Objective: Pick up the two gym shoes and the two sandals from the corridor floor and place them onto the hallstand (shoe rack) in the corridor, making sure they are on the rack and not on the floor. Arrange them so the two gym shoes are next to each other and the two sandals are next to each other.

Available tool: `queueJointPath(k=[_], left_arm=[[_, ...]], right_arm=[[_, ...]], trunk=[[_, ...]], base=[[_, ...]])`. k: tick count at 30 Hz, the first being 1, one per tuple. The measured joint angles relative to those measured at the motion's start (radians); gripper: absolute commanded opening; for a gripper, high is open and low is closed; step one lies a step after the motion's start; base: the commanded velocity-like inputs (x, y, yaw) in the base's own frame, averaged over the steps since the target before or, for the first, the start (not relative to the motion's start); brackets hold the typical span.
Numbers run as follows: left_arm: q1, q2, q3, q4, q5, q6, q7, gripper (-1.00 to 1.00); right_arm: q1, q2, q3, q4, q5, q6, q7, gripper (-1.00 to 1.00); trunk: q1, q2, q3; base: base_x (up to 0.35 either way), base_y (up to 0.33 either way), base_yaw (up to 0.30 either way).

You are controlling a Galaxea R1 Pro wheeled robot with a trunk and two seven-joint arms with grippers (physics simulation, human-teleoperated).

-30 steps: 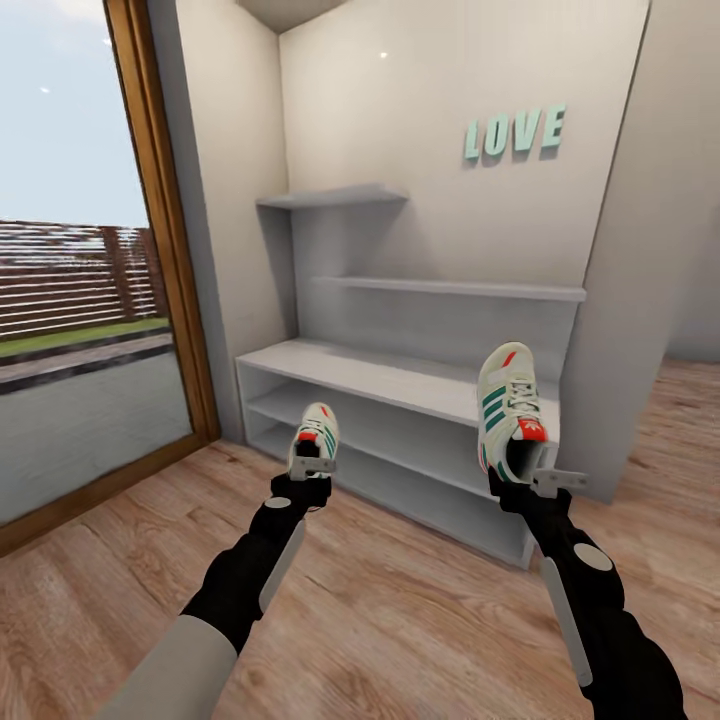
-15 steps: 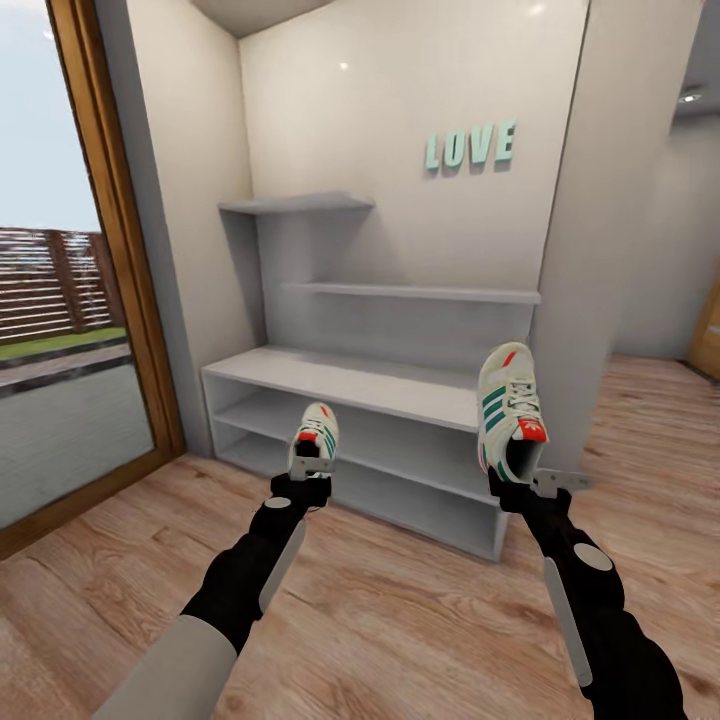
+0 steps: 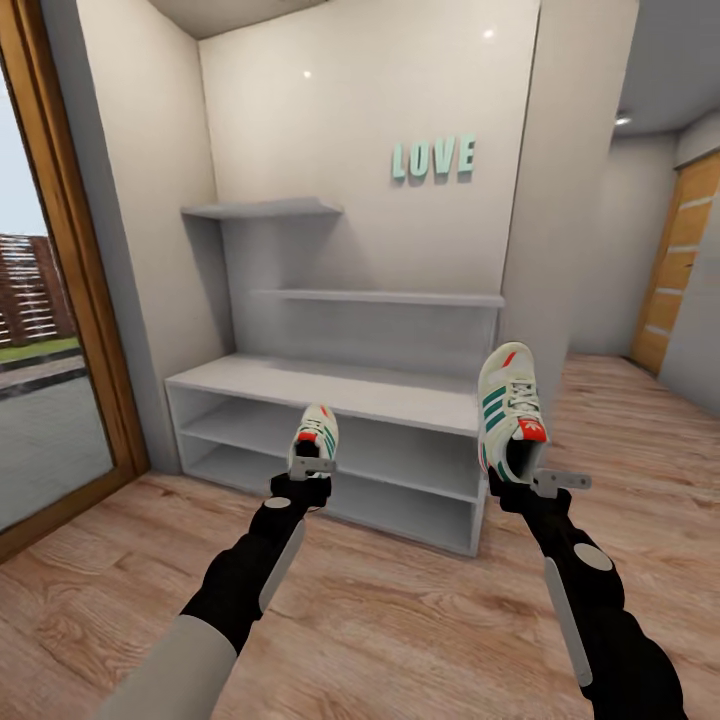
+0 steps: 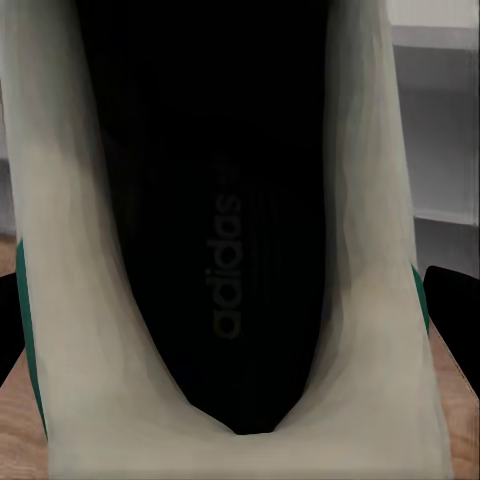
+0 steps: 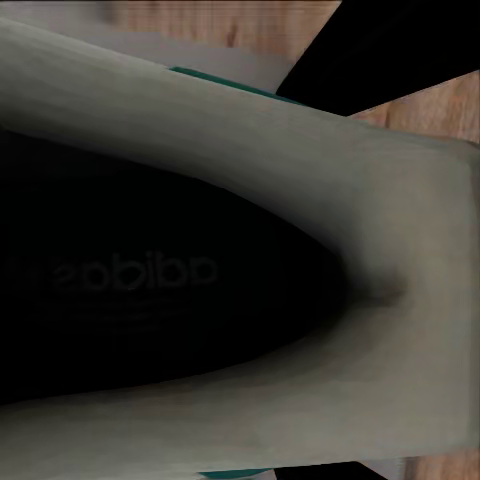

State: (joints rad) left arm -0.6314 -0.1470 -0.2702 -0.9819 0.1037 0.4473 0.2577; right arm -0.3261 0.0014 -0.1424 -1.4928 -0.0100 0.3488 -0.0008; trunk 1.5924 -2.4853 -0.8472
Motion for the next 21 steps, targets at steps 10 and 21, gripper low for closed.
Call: queueJointPath(k=[10, 21], left_arm=[[0.000, 0.000, 0.000, 0.000, 0.001, 0.000, 0.000, -1.00], [0.000, -0.001, 0.000, 0.001, 0.001, -0.001, 0.000, -1.00]], right_arm=[[0.000, 0.000, 0.000, 0.000, 0.000, 0.000, 0.000, -1.00], [0.000, -0.001, 0.000, 0.000, 0.000, 0.000, 0.000, -1.00]], trunk=[[0.000, 0.000, 0.011], [0.000, 0.000, 0.024]], base=[[0.000, 0.000, -0.224], [0.000, 0.000, -0.224]])
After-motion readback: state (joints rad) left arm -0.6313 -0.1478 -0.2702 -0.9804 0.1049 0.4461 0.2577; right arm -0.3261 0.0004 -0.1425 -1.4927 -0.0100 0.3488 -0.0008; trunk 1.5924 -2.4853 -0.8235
